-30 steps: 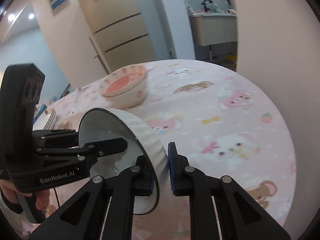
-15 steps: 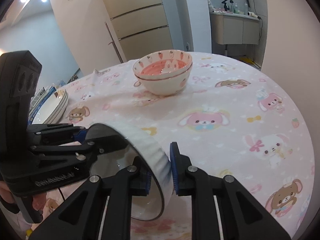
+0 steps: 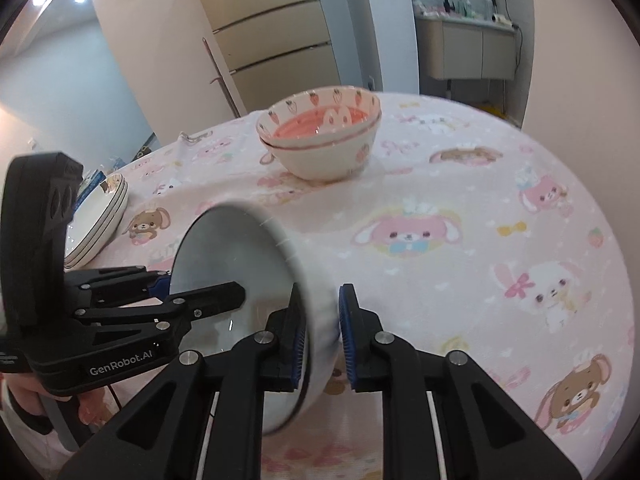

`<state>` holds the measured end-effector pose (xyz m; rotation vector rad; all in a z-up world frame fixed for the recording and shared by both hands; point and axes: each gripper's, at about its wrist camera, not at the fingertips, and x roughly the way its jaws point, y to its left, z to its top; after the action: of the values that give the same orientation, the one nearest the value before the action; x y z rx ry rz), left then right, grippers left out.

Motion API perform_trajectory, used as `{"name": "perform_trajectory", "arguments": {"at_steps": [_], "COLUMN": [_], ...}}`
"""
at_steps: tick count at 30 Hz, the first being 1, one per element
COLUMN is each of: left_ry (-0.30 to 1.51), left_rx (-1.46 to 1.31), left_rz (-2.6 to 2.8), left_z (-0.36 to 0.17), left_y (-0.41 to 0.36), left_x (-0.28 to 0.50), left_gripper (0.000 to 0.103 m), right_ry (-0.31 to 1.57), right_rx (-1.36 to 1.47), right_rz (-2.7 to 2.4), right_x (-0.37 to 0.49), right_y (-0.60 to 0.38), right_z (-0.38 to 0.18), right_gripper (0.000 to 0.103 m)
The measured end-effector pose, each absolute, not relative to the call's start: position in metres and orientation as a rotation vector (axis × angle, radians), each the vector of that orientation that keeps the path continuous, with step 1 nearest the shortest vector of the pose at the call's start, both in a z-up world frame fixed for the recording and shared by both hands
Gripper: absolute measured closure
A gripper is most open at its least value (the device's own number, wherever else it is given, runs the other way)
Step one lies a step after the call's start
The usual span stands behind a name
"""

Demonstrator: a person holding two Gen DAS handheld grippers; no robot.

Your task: Organize plates and bowls

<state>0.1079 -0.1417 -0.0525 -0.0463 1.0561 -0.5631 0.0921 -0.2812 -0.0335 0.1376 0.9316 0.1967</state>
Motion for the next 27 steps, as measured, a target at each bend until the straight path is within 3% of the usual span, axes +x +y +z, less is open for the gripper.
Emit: {"name": "perform_trajectory", "arguments": {"at_steps": [6,9,10,18,21,23,24,26,27], "left_ry": [1.050,1.038,1.027,1.037,1.034,1.049,1.062,1.069,1.072], "left_rx": [-0.094,-0.105,-0.116,-0.132,-0.094,-0.125,-0.137,-0.129,-0.122], "left_rz": [-0.572,-0.556,-0.547,-0.515,-0.483,-0.506,-0.516,-0.522,-0.533], "left_z": [-0.052,-0.050,-0.050,-0.055,-0.055,-0.056,-0.057,-0.058,-0.058], "left_y": [-0.141,-0.142,-0.141,-0.146,-0.150,-0.150,-0.152,-0.156,-0.159], "left_x": [0.112,0.114,0.115,0.125,0.125,0.126,0.126,0.125,0.124], "left_gripper": [0.070,0.042,0.032,0.031,0.045,0.066,0.070,0.080,0.084], "right_ry": [0.942,0.960,0.963,0.987,0.998,0.996,0.999,0.999,1.000], "right_rx": [0.157,0.174,0.189,0.246,0.260,0.291,0.294,0.308,0.306], "right_rz": [0.191,0.178,0.183,0.184,0.185,0.190,0.189,0.206,0.197], "right_x": [0.094,0.097,0.098,0.107,0.109,0.109,0.109,0.110,0.110], "right_y": [-0.287,-0.291,-0.293,-0.299,-0.300,-0.302,-0.302,-0.302,-0.302], "right_z": [-0.038,-0.042,-0.045,-0.057,-0.061,-0.063,-0.063,-0.063,-0.062], "right_gripper": [0.080,0.070,0.063,0.058,0.058,0.059,0.061,0.076,0.077]}}
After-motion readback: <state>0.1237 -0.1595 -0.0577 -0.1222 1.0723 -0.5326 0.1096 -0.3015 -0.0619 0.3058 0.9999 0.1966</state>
